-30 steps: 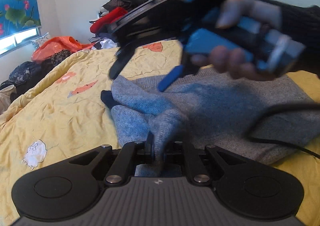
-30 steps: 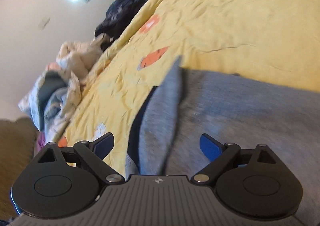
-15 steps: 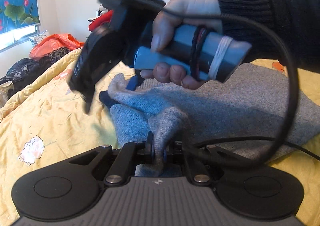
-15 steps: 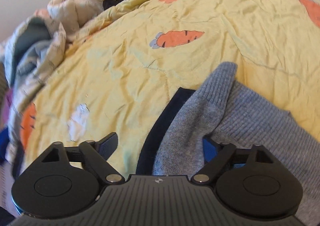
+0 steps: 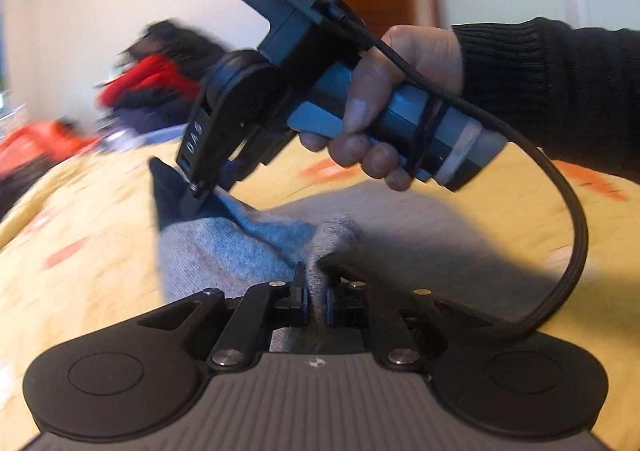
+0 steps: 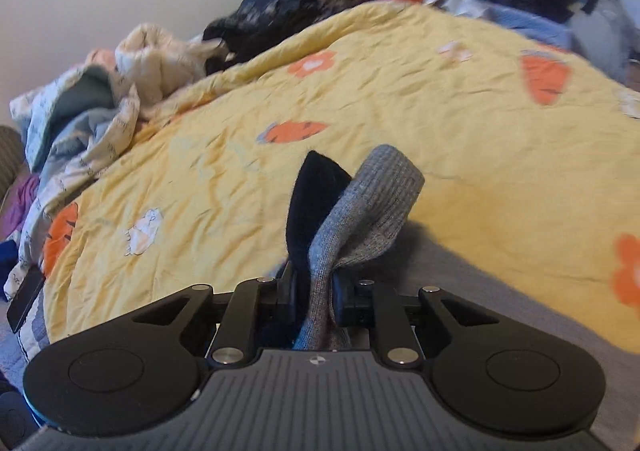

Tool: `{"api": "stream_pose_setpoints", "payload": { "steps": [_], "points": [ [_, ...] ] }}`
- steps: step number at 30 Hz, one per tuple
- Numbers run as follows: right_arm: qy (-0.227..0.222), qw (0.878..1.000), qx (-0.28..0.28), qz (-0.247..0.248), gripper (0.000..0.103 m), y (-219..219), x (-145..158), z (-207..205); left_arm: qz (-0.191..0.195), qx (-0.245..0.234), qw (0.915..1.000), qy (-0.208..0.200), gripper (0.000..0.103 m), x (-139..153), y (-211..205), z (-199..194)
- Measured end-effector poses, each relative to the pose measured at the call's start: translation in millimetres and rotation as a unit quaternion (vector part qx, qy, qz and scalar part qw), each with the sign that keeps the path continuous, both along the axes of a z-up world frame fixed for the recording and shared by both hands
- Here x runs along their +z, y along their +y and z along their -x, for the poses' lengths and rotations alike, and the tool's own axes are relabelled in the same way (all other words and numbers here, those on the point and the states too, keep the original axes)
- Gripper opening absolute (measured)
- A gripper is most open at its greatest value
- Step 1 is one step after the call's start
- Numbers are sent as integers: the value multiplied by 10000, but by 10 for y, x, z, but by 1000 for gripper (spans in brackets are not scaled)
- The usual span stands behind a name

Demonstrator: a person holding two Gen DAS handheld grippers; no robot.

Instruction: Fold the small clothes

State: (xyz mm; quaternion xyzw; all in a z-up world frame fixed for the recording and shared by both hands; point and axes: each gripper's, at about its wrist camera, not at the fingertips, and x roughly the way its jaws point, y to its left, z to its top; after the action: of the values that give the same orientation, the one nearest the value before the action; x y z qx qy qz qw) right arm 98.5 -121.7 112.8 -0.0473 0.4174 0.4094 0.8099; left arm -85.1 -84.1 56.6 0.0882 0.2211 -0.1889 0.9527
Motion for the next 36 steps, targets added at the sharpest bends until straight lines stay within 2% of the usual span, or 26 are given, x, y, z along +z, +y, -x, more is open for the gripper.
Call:
{"api": "stream_pose_setpoints", "payload": {
  "steps": [2, 4, 7, 10, 13, 16, 18, 19, 21, 22, 23, 24, 25, 26, 27, 31, 33, 36],
  "points": [
    [-79, 9996, -273, -14, 24, -457, 115, 27, 127, -423, 9990, 44, 8, 5, -260, -8],
    [-16, 9981, -613, -20, 24, -919, 108, 35, 208, -770, 9963, 315, 8, -60, -524, -52],
    [132, 9932, -1156, 101, 24, -1477, -144, 109, 245, -1142, 9899, 803, 8, -205, -825, -78],
    [210, 9887, -1483, 56, 24, -1815, -410, 254, 38, -1376, 9860, 942, 8, -334, -1037, -14],
    [368, 9838, -1729, -292, 24, -1981, -594, 320, -185, -1435, 9858, 848, 8, -425, -1107, 33],
    [706, 9748, -1931, -862, 33, -2159, -682, 279, -144, -1607, 9830, 875, 8, -407, -1023, 68],
    [810, 9633, -2240, -1237, 48, -2296, -659, 254, -12, -1823, 9795, 861, 8, -314, -935, 94],
    [708, 9546, -2481, -1491, 48, -2381, -613, 263, 56, -1957, 9771, 827, 9, -254, -835, 82],
    [520, 9406, -2706, -1985, 48, -2508, -504, 250, 197, -2164, 9733, 742, 17, -172, -638, 242],
    [489, 9395, -2673, -2083, 48, -2501, -460, 230, 243, -2213, 9723, 715, 29, -145, -509, 240],
    [461, 9423, -2604, -2055, 48, -2453, -424, 211, 271, -2256, 9715, 677, 47, -119, -385, 244],
    [424, 9472, -2535, -1918, 48, -2375, -402, 178, 278, -2259, 9718, 609, 59, -84, -300, 297],
    [378, 9530, -2446, -1750, 48, -2286, -399, 146, 266, -2235, 9731, 484, 78, -49, -207, 348],
    [359, 9587, -2338, -1580, 48, -2193, -418, 115, 240, -2202, 9746, 324, 82, -20, -110, 394],
    [378, 9624, -2293, -1407, 48, -2118, -452, 66, 179, -2135, 9766, 176, 82, 31, -39, 486],
    [525, 9661, -2317, -1008, 47, -1954, -659, -77, 22, -1678, 9856, 185, 82, 124, 190, 468],
    [580, 9694, -2186, -954, 16, -1921, -726, -49, -21, -1431, 9893, 296, 82, 122, 292, 438],
    [168, 9702, -2250, -883, 13, -2012, -607, 111, 72, -1244, 9920, 219, 82, 167, 431, 399]
  ]
}}
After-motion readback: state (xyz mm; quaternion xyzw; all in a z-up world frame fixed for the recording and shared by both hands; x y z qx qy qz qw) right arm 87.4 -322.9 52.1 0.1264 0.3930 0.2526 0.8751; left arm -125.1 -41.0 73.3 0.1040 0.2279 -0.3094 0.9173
